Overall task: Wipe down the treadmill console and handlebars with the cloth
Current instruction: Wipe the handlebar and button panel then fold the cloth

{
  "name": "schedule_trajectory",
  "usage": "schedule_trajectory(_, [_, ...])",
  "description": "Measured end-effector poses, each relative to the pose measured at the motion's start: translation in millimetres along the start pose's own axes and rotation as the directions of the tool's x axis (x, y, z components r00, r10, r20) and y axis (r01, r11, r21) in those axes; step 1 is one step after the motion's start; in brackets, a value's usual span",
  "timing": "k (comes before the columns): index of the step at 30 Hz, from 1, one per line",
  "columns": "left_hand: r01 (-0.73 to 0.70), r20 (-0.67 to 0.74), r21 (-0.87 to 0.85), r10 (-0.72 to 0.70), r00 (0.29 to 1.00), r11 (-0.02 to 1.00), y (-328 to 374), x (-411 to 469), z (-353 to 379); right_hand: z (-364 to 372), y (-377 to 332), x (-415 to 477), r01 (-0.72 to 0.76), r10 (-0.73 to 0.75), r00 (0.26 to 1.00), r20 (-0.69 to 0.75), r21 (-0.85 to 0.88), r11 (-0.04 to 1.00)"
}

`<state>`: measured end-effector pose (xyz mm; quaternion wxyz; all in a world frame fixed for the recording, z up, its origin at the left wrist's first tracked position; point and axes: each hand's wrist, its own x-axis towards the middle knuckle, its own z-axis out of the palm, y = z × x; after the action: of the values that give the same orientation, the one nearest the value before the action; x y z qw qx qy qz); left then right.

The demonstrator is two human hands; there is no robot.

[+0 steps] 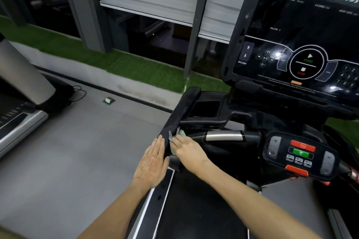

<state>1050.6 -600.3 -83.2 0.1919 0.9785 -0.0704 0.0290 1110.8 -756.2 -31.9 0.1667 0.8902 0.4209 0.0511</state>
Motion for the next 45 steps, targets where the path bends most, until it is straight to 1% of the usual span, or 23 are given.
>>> schedule_trajectory(5, [-0.007, -0.01, 0.015, 0.007, 1.0, 1.0, 0, 1, -2, -13, 31, -42, 0.006, -0.006, 0.98, -0.199, -0.003, 1.0])
schedule_trajectory(7, [-0.004, 0.001, 0.023, 0.004, 1.0, 1.0, 1, 0, -1, -27, 49, -65, -0.037, 0.032, 0.959, -0.28, -0.012, 0.999])
schedule_trajectory(9, [0.0, 0.027, 0.025, 0.0, 1.0, 1.0, 1, 0, -1, -40, 69, -88, -0.129, 0.123, 0.936, -0.329, 0.003, 0.992])
schedule_trajectory(10, [0.003, 0.027, 0.015, -0.003, 1.0, 1.0, 1, 0, -2, -44, 79, -101, -0.175, 0.175, 0.931, -0.32, 0.027, 0.984])
schedule_trajectory(12, [0.018, 0.043, 0.012, -0.019, 0.999, 1.0, 0, 0, -2, -52, 98, -126, -0.262, 0.275, 0.932, -0.235, 0.085, 0.961])
schedule_trajectory(14, [0.019, 0.079, 0.041, -0.023, 0.997, 0.999, 2, 0, -5, -62, 115, -147, -0.359, 0.373, 0.914, -0.156, 0.114, 0.926])
schedule_trajectory(16, [0.016, 0.057, 0.059, -0.019, 0.998, 0.998, 11, 5, -13, -69, 127, -156, -0.42, 0.443, 0.893, -0.081, 0.205, 0.884])
schedule_trajectory(17, [0.0, 0.046, 0.036, -0.001, 0.999, 0.999, 20, 11, -20, -72, 131, -156, -0.445, 0.479, 0.877, -0.044, 0.304, 0.842])
schedule_trajectory(18, [-0.017, 0.042, -0.006, 0.017, 0.999, 1.0, 30, 19, -26, -77, 135, -154, -0.47, 0.529, 0.848, -0.015, 0.439, 0.766])
schedule_trajectory(20, [-0.045, 0.042, -0.117, 0.05, 0.998, 0.992, 58, 39, -45, -89, 146, -149, -0.465, 0.652, 0.758, -0.023, 0.681, 0.566])
schedule_trajectory(21, [-0.078, 0.009, -0.19, 0.082, 0.997, 0.979, 75, 50, -56, -98, 154, -148, -0.442, 0.713, 0.701, -0.024, 0.77, 0.46])
schedule_trajectory(22, [-0.107, -0.016, -0.262, 0.107, 0.994, 0.959, 94, 60, -68, -108, 160, -149, -0.394, 0.756, 0.655, -0.003, 0.852, 0.345])
schedule_trajectory(23, [-0.147, -0.035, -0.323, 0.143, 0.989, 0.935, 112, 69, -79, -117, 165, -152, -0.331, 0.777, 0.628, 0.037, 0.917, 0.223])
schedule_trajectory(25, [-0.217, -0.086, -0.434, 0.2, 0.976, 0.874, 150, 88, -101, -135, 173, -160, -0.152, 0.773, 0.623, 0.12, 0.988, -0.03])
schedule_trajectory(26, [-0.226, -0.098, -0.499, 0.204, 0.974, 0.836, 169, 95, -112, -142, 176, -165, -0.058, 0.753, 0.636, 0.166, 0.984, -0.168])
schedule_trajectory(27, [-0.211, -0.095, -0.584, 0.192, 0.977, 0.784, 190, 103, -123, -150, 181, -171, 0.016, 0.726, 0.656, 0.206, 0.958, -0.286])
schedule_trajectory(28, [-0.178, -0.075, -0.674, 0.173, 0.982, 0.717, 211, 111, -134, -157, 185, -178, 0.072, 0.698, 0.678, 0.229, 0.925, -0.373])
schedule_trajectory(31, [-0.028, 0.056, -0.88, 0.163, 0.985, 0.474, 268, 129, -156, -169, 202, -201, 0.182, 0.655, 0.718, 0.235, 0.846, -0.502])
schedule_trajectory(33, [0.006, 0.089, -0.92, 0.194, 0.977, 0.391, 298, 134, -161, -170, 214, -217, 0.265, 0.655, 0.719, 0.234, 0.779, -0.569])
schedule_trajectory(37, [-0.027, 0.039, -0.938, 0.181, 0.983, 0.346, 345, 139, -156, -163, 238, -255, 0.353, 0.643, 0.726, 0.244, 0.67, -0.653])
schedule_trajectory(40, [0.009, 0.053, -0.951, 0.135, 0.989, 0.308, 377, 144, -146, -153, 257, -284, 0.368, 0.635, 0.73, 0.253, 0.637, -0.677])
schedule_trajectory(43, [-0.008, 0.035, -0.931, 0.112, 0.993, 0.366, 406, 151, -135, -143, 279, -309, 0.349, 0.624, 0.743, 0.242, 0.655, -0.67])
schedule_trajectory(45, [-0.025, 0.01, -0.931, 0.094, 0.996, 0.363, 424, 155, -131, -137, 293, -323, 0.337, 0.605, 0.764, 0.225, 0.661, -0.671])
